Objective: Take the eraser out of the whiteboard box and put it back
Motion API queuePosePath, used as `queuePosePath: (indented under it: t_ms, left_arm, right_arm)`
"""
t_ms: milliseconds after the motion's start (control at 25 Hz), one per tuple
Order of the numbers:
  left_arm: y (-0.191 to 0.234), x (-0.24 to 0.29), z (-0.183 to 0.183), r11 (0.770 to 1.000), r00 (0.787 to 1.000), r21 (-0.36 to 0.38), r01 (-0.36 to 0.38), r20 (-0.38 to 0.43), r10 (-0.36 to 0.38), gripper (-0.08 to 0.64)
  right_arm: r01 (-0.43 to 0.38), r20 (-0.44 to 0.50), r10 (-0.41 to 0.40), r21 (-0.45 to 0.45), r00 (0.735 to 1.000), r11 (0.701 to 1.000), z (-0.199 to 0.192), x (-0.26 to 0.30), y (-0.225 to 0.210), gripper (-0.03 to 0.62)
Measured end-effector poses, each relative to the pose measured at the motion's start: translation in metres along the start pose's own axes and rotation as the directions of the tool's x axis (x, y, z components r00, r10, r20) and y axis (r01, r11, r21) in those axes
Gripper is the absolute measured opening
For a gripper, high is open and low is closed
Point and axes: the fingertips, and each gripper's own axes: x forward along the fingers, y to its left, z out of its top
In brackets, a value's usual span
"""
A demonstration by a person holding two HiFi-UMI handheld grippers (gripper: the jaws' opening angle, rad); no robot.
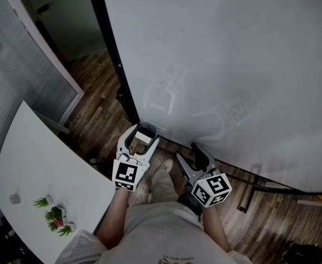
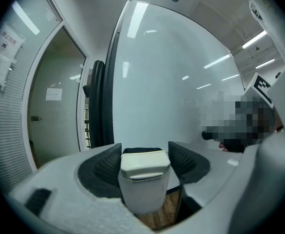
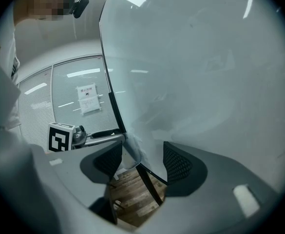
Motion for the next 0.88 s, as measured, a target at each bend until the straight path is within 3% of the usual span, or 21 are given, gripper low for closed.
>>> queuePosePath:
  t_ms: [880]
  left_arm:
    - [0.0044,-0.0009,0.0003,0.999,1.0,-0.018,-0.03,0.006,0.03,0.267]
  right_arm:
    - [-0.001,-0.007,0.001,0.006,1.0,1.0,-0.0024,-0.0023,-0.0043,0.262]
